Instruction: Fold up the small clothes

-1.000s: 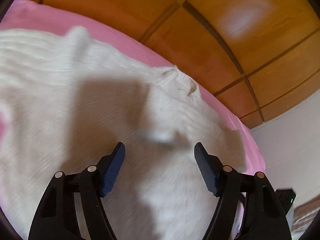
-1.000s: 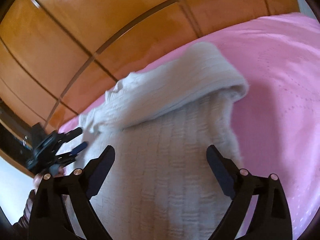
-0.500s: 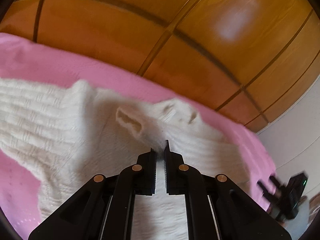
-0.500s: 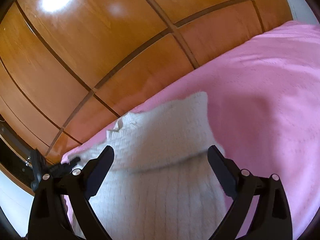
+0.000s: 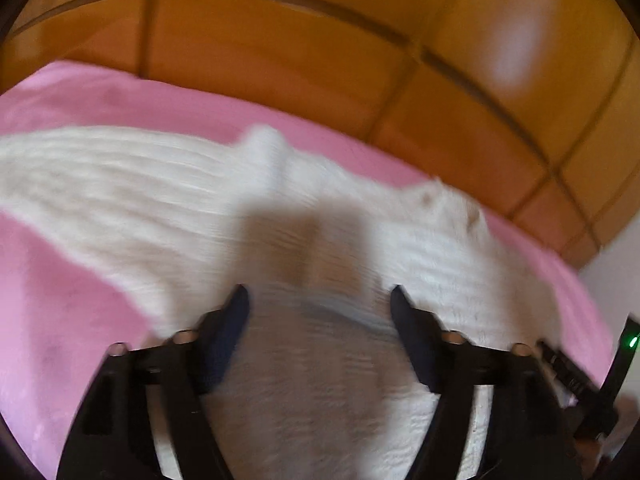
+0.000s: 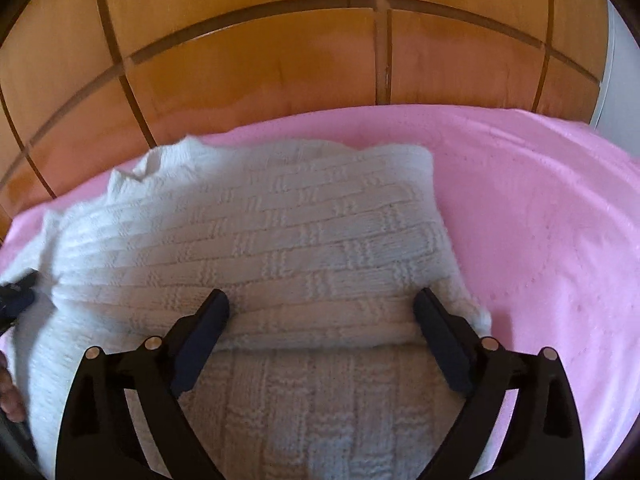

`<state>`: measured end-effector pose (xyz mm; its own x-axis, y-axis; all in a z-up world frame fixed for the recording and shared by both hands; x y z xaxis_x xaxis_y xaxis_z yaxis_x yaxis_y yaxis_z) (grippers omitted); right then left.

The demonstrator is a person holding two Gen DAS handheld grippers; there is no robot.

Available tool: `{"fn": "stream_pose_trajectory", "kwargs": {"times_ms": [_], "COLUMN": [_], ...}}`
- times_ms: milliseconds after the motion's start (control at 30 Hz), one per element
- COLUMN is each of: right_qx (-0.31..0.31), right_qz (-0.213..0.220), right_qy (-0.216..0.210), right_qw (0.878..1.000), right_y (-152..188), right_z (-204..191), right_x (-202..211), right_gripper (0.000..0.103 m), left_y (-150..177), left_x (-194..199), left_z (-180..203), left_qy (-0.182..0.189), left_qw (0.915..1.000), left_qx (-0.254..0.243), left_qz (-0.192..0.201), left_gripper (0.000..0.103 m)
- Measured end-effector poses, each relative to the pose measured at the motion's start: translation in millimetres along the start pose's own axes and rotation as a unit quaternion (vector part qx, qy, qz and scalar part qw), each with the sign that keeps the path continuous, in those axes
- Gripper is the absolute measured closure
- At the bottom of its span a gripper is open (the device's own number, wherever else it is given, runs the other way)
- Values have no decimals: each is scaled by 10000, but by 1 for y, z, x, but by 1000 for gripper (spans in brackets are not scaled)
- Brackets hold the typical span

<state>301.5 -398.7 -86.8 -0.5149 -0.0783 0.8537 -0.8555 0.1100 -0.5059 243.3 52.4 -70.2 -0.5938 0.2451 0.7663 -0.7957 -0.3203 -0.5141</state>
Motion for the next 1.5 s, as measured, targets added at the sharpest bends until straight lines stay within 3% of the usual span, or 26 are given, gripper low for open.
{"fn": "stream_pose_trajectory", "kwargs": {"times_ms": [100, 233, 333, 433, 533, 567, 733, 833, 933, 1000, 1033, 1067, 1133, 1233, 1333, 1500], "right_qx": [10, 40, 67, 91, 118, 120, 128, 135, 145, 151, 149, 157, 174, 173, 178, 154], "right_qz": [1, -18, -43, -58, -35, -26, -25, -22, -19, -20, -23, -26, -21, -9, -7, 4], "right_qy": [3, 26, 36, 59, 113, 122, 145, 190, 238, 268, 292, 317, 366, 399, 396, 379], "right_qw": [10000, 10000, 10000, 9999, 9999, 9999, 9998, 9997, 9996, 9995, 9995, 9994, 9992, 9991, 9991, 9992], "right_y": [0, -1, -1, -1, -1, -1, -1, 0, 0, -1, -1, -2, -2, -2, -3, -4], "right_z": [2, 2, 1, -1, -2, -2, -3, -5, -6, -7, -8, -9, -10, -11, -11, -12], "right_x": [-1, -2, -2, -3, -3, -3, -4, -5, -5, -6, -6, -7, -7, -6, -6, -6], "right_gripper": [8, 4, 3, 3, 3, 3, 3, 3, 3, 2, 2, 2, 2, 2, 2, 2], "left_y": [2, 0, -4, -7, -13, -16, -34, -52, -68, -77, -84, -89, -98, -108, -113, -96], "left_x": [17, 55, 71, 86, 98, 99, 108, 103, 87, 82, 77, 72, 73, 79, 87, 89], "left_z": [-35, -99, -150, -209, -250, -257, -300, -324, -330, -329, -324, -320, -299, -263, -217, -121], "left_qy": [194, -9, -125, -306, -429, -432, -446, -461, -480, -719, -807, -829, -1125, -1045, -551, 388], "left_qw": [9989, 9940, 9844, 9687, 9579, 9557, 9440, 9305, 9273, 9321, 9387, 9435, 9535, 9675, 9777, 9905], "left_qx": [420, 1048, 1706, 2411, 2764, 2837, 3175, 3514, 3625, 3454, 3268, 3127, 2657, 2061, 1621, 738], "left_qz": [15, 328, 399, 511, 649, 658, 779, 929, 808, 823, 746, 726, 873, 1032, 1215, 1096], "left_gripper": [32, 32, 36, 43, 46, 50, 50, 50, 50, 52, 82, 98, 98, 98, 98, 98]}}
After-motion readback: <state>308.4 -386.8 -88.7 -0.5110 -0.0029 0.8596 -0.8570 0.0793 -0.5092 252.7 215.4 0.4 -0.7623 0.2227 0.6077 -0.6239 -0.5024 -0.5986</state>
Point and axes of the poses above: each gripper's, at about its wrist camera, not at the fingertips, and x roughly against the way its jaws point, z to its right, y to its underside, the point moved 2 cm from there along -x, roughly the way its jaws point, and after that the axes turned 8 degrees about -z, right-handed, at the moved point
